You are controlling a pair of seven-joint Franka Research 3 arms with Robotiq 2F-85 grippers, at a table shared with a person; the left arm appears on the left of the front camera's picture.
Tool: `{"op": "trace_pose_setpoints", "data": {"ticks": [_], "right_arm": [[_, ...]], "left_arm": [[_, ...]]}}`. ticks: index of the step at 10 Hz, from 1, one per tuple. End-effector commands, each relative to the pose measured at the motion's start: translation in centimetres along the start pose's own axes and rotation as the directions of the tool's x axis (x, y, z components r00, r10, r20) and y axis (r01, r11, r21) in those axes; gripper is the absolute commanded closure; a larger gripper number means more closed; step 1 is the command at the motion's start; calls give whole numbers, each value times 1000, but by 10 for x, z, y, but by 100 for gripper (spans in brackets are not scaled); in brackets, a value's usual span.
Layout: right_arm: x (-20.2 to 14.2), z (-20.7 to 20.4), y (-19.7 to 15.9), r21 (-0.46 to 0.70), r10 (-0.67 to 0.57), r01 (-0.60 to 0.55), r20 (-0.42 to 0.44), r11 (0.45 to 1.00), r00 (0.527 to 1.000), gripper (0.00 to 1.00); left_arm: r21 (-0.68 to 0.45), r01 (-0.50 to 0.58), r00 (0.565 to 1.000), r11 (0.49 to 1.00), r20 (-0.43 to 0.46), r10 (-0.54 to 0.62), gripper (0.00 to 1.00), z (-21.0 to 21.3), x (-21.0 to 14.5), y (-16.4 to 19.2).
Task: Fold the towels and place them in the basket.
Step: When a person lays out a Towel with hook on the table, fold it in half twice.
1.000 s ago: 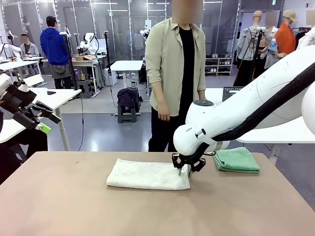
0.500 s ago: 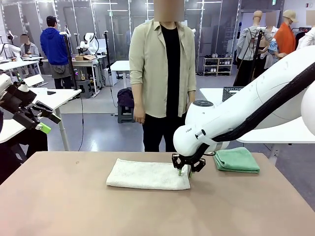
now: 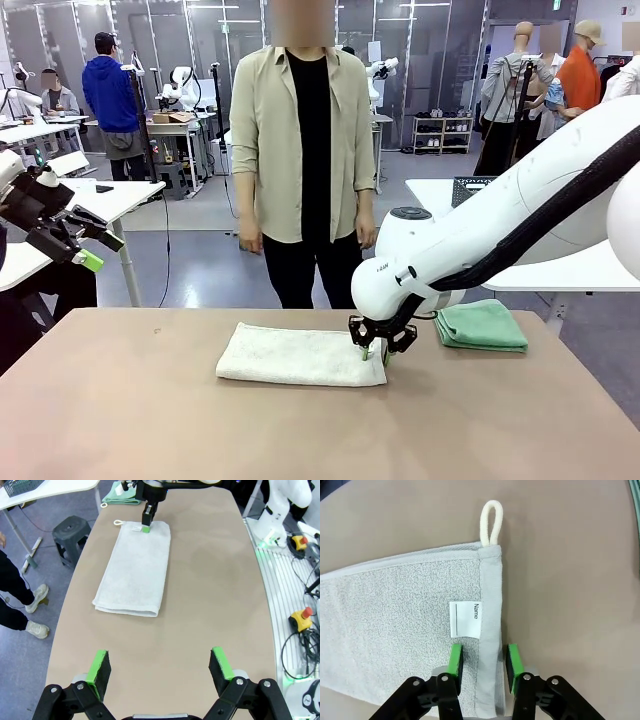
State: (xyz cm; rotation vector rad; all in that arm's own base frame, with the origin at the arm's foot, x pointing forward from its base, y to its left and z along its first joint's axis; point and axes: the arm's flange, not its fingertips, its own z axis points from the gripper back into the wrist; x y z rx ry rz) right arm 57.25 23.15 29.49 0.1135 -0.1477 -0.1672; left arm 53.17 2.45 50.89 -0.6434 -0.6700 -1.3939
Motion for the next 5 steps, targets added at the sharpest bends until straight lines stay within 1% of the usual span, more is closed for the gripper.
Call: {"op": "trace_pose_setpoints", "data": {"ticks": [1,2,3,4,5], "right_arm": [[4,-3,7,-21,-1,1,26,1000,1000,54],[4,-2,7,-19,-1,1,22,1000,1000,62],[4,-1,6,-20,0,1,18,1000,1000,59],[4,0,6,-20,2,-1,18,1000,1000,72],[4,0,6,-21,5,-5,15,1000,1000,72]], "left_arm": [[5,3,1000,1000,-4,-3,0,1,1,-1],[5,3,1000,1000,-4,-3,0,1,1,-1],[5,3,1000,1000,-4,-3,0,1,1,-1],[5,3,1000,1000,-4,-3,0,1,1,-1],[5,3,1000,1000,-4,-3,0,1,1,-1]]}}
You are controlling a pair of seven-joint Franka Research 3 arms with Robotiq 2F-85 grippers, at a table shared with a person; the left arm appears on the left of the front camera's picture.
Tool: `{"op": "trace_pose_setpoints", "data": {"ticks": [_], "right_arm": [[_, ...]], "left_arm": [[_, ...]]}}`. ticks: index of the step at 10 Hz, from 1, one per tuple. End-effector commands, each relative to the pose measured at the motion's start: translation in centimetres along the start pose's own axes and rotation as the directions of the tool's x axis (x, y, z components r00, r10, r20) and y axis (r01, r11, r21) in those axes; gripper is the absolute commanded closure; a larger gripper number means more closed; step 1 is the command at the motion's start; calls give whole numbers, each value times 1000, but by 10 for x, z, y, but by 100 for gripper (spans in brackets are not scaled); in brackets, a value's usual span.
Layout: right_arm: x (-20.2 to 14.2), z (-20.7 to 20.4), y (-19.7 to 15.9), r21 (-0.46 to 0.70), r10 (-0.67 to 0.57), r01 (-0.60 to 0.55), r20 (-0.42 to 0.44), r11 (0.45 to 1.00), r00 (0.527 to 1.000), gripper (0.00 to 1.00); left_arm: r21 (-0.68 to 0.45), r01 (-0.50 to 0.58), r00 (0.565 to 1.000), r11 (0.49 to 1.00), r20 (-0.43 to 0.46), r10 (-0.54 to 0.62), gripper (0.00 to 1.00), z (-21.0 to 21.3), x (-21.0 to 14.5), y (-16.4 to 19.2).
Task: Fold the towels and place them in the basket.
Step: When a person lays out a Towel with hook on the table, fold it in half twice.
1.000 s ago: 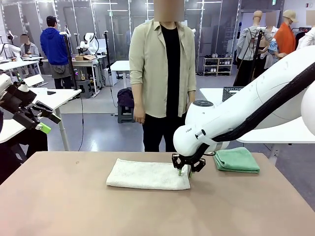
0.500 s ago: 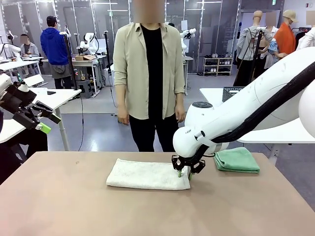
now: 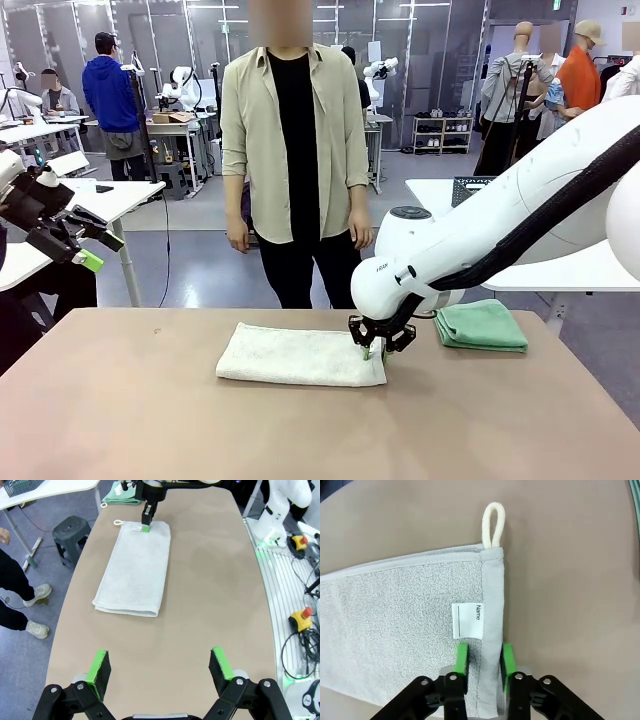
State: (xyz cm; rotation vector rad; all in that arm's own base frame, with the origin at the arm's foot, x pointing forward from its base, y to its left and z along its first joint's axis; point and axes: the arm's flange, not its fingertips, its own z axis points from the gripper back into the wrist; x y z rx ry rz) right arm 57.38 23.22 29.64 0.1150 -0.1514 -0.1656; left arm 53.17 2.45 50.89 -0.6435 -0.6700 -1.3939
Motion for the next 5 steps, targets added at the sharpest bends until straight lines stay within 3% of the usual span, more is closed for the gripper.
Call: {"op": "trace_pose_setpoints", "data": {"ticks": [1,2,3,5], "right_arm": [[2,-2,4,-29,8,-7,10,1000,1000,91],[2,-2,4,-31,7,-7,7,1000,1000,92],[2,-3,3,-32,7,-7,5,999,1000,100],[3,-3,3,-35,7,-7,2,999,1000,100]], "left_arm": [[5,3,1000,1000,-4,-3,0,1,1,-1],[5,3,1000,1000,-4,-3,0,1,1,-1],[5,3,1000,1000,-4,-3,0,1,1,-1],[5,3,1000,1000,-4,-3,0,1,1,-1]]}}
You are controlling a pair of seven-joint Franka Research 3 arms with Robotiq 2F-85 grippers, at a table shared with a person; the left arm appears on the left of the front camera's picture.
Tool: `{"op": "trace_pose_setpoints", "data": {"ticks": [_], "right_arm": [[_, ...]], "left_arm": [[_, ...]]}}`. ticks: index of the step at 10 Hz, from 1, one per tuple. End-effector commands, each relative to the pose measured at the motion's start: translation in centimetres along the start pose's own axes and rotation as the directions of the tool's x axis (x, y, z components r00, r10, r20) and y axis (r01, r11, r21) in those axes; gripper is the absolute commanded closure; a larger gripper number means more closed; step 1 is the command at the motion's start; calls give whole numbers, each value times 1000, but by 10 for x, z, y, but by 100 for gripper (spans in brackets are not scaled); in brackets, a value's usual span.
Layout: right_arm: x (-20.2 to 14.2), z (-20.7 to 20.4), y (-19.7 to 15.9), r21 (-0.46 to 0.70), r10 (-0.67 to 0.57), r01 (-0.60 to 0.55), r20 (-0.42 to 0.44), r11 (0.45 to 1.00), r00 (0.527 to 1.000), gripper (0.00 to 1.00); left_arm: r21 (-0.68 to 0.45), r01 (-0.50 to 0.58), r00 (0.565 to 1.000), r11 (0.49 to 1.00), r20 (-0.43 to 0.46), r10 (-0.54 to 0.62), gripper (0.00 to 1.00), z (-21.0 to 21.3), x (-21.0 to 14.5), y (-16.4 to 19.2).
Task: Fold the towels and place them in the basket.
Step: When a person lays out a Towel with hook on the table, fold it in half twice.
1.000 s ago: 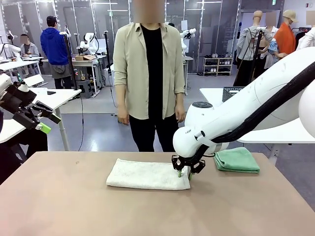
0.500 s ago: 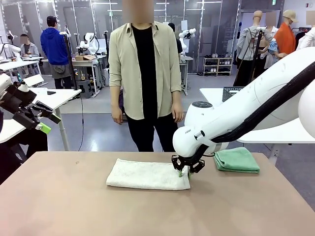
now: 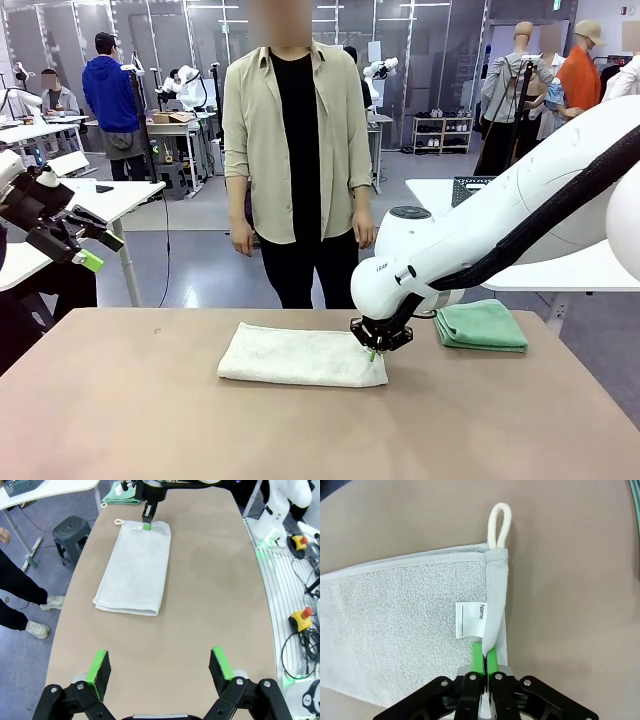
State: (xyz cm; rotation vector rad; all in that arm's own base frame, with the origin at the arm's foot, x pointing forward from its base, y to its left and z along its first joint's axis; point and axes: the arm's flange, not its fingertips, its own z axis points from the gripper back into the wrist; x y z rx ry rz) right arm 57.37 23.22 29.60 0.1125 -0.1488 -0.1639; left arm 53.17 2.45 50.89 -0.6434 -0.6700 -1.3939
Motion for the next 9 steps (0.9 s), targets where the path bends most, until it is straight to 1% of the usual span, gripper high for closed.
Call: {"op": "trace_pose_setpoints", "data": {"ticks": [1,3,4,8,9], "right_arm": [[3,-1,3,-35,10,-9,7,999,1000,100],[4,1,3,-32,11,-11,21,999,1000,100],[4,3,3,-24,11,-10,24,1000,1000,87],[7,6,2,-38,52,-51,37,998,998,48],[7,5,1,-40,68,-67,42,997,997,48]], "left_arm": [[5,3,1000,1000,-4,-3,0,1,1,-1],[5,3,1000,1000,-4,-3,0,1,1,-1],[5,3,1000,1000,-4,-3,0,1,1,-1],[5,3,1000,1000,-4,-3,0,1,1,-1],[5,3,1000,1000,-4,-3,0,1,1,-1]]}}
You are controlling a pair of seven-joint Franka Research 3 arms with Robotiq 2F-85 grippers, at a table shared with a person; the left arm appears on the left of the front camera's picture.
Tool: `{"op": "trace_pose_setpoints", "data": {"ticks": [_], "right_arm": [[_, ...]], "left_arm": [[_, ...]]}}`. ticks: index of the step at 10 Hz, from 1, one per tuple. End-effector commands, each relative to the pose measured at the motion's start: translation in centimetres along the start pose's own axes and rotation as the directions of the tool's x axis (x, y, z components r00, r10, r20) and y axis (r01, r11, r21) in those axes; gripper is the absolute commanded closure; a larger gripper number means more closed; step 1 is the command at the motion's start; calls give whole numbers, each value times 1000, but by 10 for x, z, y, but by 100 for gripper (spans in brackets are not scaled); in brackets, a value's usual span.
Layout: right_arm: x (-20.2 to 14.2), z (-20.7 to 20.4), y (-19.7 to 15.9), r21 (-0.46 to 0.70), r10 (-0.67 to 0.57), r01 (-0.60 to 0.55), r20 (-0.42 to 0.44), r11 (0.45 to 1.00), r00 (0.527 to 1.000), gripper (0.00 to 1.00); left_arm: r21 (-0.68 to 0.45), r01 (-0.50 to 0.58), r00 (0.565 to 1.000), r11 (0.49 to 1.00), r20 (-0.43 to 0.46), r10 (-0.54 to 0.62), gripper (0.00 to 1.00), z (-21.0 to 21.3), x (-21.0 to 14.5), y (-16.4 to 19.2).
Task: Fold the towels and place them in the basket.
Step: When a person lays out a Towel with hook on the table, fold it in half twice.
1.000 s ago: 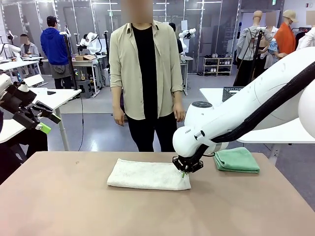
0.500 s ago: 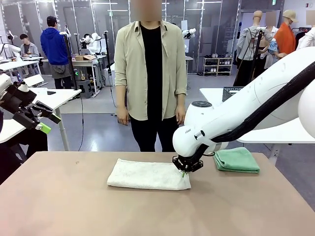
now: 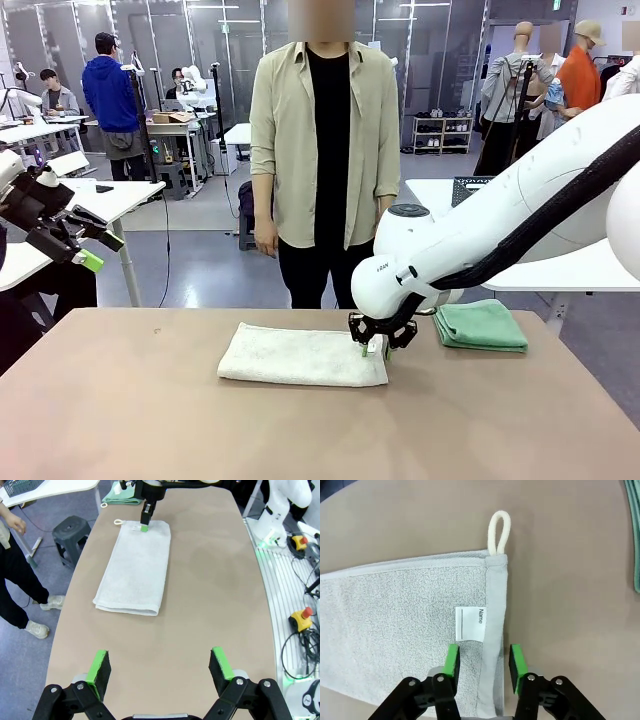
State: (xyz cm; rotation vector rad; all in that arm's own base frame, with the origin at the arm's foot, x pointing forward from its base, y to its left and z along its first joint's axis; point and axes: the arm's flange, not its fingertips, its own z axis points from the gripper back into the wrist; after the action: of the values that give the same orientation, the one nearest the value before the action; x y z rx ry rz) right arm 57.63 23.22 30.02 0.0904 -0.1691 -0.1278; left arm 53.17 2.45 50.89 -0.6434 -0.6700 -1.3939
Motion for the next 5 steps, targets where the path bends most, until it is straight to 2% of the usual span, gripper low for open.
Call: {"op": "trace_pose_setpoints", "data": {"ticks": [1,5], "right_arm": [[5,1,0,-27,39,-38,28,999,999,48],[3,-6,2,-18,46,-45,20,999,999,48]], "left_arm": [[5,3,1000,1000,-4,-3,0,1,1,-1],[5,3,1000,1000,-4,-3,0,1,1,-1]]}}
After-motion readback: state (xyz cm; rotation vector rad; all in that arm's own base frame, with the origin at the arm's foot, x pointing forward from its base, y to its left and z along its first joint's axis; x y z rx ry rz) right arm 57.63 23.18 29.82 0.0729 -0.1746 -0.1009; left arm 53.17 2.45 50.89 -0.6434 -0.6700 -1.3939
